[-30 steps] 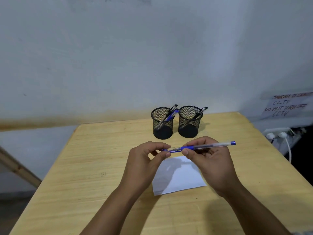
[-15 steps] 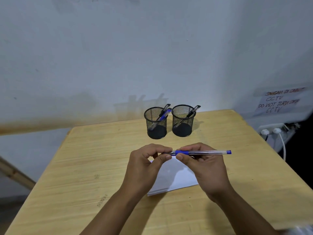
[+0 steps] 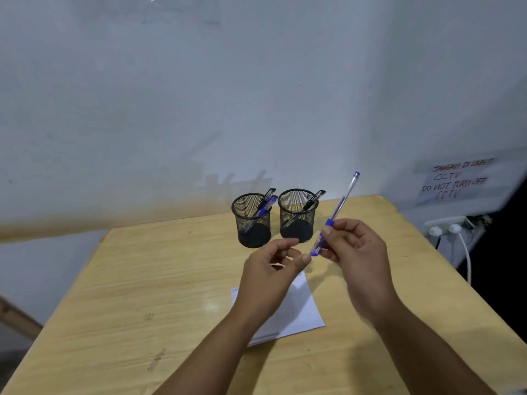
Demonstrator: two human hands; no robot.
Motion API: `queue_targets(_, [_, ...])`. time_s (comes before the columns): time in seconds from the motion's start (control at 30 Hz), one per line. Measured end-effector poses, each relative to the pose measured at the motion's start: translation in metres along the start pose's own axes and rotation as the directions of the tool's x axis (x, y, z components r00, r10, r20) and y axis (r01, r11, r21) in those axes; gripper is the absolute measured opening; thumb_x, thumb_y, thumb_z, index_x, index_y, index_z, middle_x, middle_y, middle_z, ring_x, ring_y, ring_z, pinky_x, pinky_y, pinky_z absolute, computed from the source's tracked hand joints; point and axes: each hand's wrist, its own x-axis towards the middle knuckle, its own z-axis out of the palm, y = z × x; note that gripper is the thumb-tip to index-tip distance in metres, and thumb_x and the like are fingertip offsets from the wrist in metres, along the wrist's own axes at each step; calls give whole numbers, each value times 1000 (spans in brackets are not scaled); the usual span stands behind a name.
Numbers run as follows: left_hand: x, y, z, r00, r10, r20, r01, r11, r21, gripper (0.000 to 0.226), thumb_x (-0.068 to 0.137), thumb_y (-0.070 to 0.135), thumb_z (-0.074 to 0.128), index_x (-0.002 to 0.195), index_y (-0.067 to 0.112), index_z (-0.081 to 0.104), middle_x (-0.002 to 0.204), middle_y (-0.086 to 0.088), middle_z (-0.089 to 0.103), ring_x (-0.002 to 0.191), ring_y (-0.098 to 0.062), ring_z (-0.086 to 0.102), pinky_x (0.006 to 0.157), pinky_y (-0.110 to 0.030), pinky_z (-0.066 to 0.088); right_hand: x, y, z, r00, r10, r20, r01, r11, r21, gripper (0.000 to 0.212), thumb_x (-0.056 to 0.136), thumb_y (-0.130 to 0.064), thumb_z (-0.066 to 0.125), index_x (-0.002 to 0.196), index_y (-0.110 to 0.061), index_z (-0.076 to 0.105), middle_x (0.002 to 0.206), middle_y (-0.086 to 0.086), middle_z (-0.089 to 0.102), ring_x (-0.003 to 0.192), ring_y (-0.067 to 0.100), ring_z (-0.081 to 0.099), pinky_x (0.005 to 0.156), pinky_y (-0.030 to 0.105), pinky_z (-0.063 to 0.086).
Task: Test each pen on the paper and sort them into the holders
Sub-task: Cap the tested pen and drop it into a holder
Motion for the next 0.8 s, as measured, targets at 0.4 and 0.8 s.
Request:
queue_targets(0.4, [90, -24, 34, 977, -163, -135, 198, 926, 321, 48, 67, 43, 83, 100, 15, 62, 94, 6, 66, 90, -15, 63, 70, -26, 43, 108, -38, -15, 934, -155, 323, 358, 376, -855, 17, 88, -21, 59, 88, -21, 75, 89, -2, 71, 85, 17, 60, 69, 28, 43])
queue_targets(0.8, [102, -24, 42, 960, -107, -258, 196, 917, 348, 33, 79, 38, 76, 99, 14, 67, 92, 1, 68, 84, -17, 60, 70, -23, 40, 135, -2, 24, 882, -68, 466, 470, 185, -863, 27, 86, -33, 65, 111, -21, 69, 109, 5, 66, 107, 25, 59, 79, 29, 43])
